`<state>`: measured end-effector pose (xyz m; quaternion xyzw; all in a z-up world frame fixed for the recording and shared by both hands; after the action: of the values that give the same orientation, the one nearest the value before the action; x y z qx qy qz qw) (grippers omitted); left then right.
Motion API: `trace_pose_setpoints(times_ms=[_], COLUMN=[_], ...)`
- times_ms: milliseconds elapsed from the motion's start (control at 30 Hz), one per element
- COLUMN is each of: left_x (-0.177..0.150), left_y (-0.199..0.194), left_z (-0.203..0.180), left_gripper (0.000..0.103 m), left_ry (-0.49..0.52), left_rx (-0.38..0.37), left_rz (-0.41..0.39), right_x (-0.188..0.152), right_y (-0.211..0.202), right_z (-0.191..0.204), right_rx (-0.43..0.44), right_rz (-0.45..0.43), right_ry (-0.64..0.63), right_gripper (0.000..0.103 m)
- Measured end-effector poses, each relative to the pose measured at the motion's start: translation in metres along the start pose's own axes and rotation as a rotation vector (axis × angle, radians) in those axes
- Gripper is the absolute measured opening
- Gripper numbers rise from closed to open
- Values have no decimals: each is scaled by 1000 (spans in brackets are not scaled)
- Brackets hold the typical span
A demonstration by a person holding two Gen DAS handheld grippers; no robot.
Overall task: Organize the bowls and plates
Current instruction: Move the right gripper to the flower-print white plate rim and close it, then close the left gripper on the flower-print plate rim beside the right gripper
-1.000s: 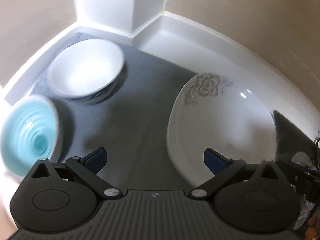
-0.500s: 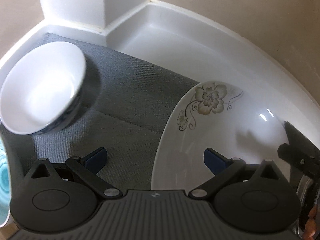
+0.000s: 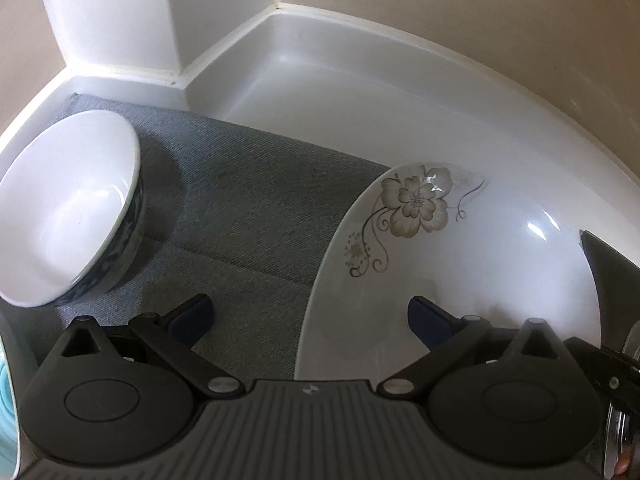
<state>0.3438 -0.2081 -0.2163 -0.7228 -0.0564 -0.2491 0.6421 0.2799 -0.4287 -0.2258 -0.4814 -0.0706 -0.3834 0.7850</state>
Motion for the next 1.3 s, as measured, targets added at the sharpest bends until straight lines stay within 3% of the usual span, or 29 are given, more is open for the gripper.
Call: trace_pose_setpoints(times_ms=[67,167,233,267,300,433,500,567,800,1000,1300], left_x=[0,0,0,0,0,-2,-2,-4,-11,-10,-7], left_y=[0,0,-7,-11,-13,-15,-18,-20,-28,-32,-26], left_z=[-3,-9,-13,-16,-20,-10,-2,-1,2,19,23], left_gripper=[103,103,91,73,60,46,42,38,33,33,32], left_ry=[10,43,51,64,75,37,13,9,0,-92,-86], left_rx=[-5,-33,-78,-94,-114,-97,-106,-129,-161,-218,-212], left_rz=[6,24,9,-3,0,-6,1,8,12,39,33], right_x=[-1,-1,1,2,2,2,3,5,6,5,-3], right_y=[3,2,2,1,2,1,-1,-2,-4,-8,-3], right_z=[4,6,5,5,5,3,-6,-21,-25,-13,-4], right_rx=[57,63,71,75,76,51,-3,-22,-8,22,-7], right_rz=[24,42,48,47,46,35,16,15,26,55,92], right_ry=[-12,-21,-7,3,8,24,29,92,97,78,34], right_gripper=[103,103,103,103,97,73,31,16,16,15,15])
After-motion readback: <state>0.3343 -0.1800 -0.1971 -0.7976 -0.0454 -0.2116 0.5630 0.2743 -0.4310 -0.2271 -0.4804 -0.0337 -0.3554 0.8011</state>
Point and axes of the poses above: each gripper's, at about its wrist camera, not at the fingertips, and y roughly the way its jaws point, z to its left, x to its top, the point moved 9 cm from there along y, roughly the way its jaws point, and after that the axes turned 2 degrees about z, right-handed, at the moved point
